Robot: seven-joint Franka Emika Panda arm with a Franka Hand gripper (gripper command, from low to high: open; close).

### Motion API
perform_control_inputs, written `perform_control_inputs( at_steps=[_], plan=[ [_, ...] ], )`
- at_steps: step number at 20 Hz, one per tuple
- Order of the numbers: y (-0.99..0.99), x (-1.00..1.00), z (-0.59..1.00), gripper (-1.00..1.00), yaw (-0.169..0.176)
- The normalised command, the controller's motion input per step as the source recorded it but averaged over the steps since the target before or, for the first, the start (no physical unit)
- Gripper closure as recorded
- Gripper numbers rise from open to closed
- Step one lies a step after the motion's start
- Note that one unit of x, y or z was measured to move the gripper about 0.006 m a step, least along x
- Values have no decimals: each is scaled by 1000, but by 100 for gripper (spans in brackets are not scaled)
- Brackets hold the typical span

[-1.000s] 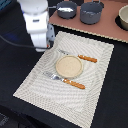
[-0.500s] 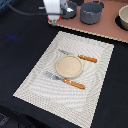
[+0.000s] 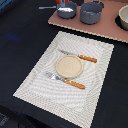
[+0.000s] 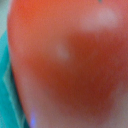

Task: Place the pan onto the stove and place the fish and sausage into the pan.

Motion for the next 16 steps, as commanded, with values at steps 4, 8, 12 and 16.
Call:
perform_control_inputs(
  at_steps=[4, 8, 12, 16],
  plan=[
    [758, 387, -11, 100, 0],
    [629, 288, -149, 100, 0],
    [620, 209, -256, 100, 0],
    [474, 69, -381, 100, 0]
  ],
)
